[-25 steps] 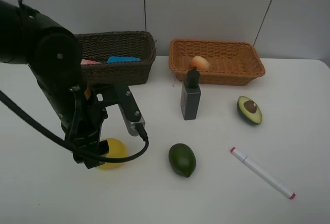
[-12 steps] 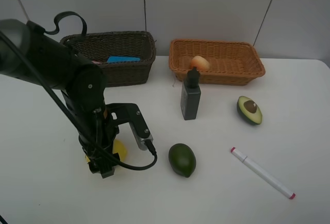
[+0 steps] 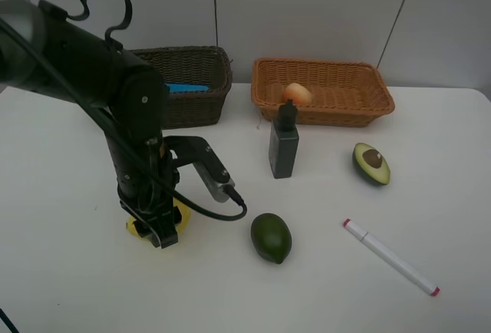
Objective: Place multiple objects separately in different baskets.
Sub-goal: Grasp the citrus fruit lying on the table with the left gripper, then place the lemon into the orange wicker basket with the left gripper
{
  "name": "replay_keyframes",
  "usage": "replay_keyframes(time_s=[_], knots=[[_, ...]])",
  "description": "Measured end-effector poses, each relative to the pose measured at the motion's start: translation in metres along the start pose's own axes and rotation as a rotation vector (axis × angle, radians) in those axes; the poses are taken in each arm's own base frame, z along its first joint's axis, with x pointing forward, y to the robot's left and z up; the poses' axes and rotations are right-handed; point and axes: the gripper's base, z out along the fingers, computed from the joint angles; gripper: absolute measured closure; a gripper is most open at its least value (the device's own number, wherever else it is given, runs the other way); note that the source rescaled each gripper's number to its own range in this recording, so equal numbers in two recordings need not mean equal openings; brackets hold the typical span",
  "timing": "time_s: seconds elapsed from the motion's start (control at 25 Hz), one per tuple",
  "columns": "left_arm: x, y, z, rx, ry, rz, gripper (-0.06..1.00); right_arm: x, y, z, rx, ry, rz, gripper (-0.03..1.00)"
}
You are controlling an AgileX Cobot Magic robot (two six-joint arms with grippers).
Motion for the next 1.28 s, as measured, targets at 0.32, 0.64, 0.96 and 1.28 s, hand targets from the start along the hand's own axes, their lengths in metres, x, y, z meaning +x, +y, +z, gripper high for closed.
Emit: replay_keyframes(time_s=[0.32,0.64,0.96,1.28], knots=[[-0.071,0.050,-0.125,-0.067,-0.382,-0.395,0.36,0.000,0.000,0.000,0.000,0.000,0.000,-0.03],[-0.170,0.101,-0.115,-0.080,-0.781,-0.474,0.36,0.000,0.000,0.000,0.000,0.000,0.000,-0.03],[-0.232,0.130,-0.028,-0.084,-1.012,-0.539,0.36,0.000,0.000,0.000,0.000,0.000,0.000,-0.03],[-0.235,0.149,0.000,-0.110,-1.073,-0.562,-0.01,0.000,0.000,0.000,0.000,0.000,0.000,-0.03]])
